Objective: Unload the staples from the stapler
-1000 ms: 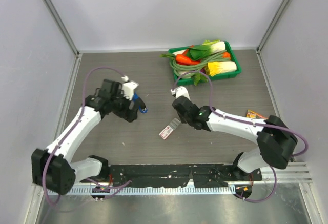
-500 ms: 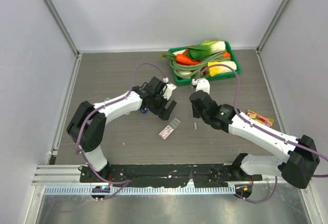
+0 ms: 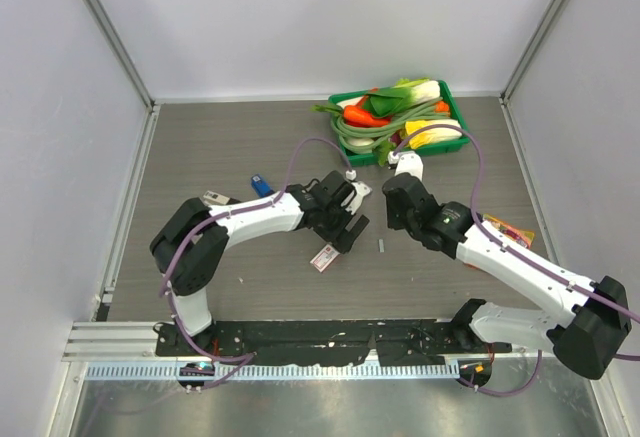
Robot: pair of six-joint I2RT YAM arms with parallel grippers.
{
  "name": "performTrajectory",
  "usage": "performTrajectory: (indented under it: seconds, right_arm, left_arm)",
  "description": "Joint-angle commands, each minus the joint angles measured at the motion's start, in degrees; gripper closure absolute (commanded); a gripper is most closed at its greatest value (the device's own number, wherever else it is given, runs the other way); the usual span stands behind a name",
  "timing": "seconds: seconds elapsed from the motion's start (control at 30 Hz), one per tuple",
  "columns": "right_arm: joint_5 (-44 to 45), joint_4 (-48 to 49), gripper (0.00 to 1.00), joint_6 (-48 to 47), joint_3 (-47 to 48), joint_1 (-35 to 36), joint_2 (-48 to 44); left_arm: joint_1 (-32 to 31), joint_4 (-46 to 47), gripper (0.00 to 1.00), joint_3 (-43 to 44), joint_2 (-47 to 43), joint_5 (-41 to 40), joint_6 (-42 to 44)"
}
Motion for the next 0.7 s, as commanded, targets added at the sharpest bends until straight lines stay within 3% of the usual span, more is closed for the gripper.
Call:
performTrajectory:
  seconds: [0.0,0.2,0.57,0.67]
  right_arm:
    - [-1.1,-0.2,0.92,-1.1,1.5,-1.0,-1.1]
    - [-1.9,-0.2,0.93,-2.1,2.0,-1.7,-0.6]
    - [-3.2,-0.1,0.93,-3.3,2.9,-2.5,-0.6]
    - [-3.6,0.2,0.93,-3.7,2.9,-2.8,-0.5]
  left_arm:
    - [-0.1,0.3,0.14,1.9,-0.6,-1.6,-0.5]
    - [-0.2,-2.1,0.24,2.6,0.4,-0.6,1.3]
    - [-1.0,-7.9,0.27,4.6,2.5,2.7,1.8]
    - [-1.0,-9.9,0.24,6.1,4.1,2.6,2.1]
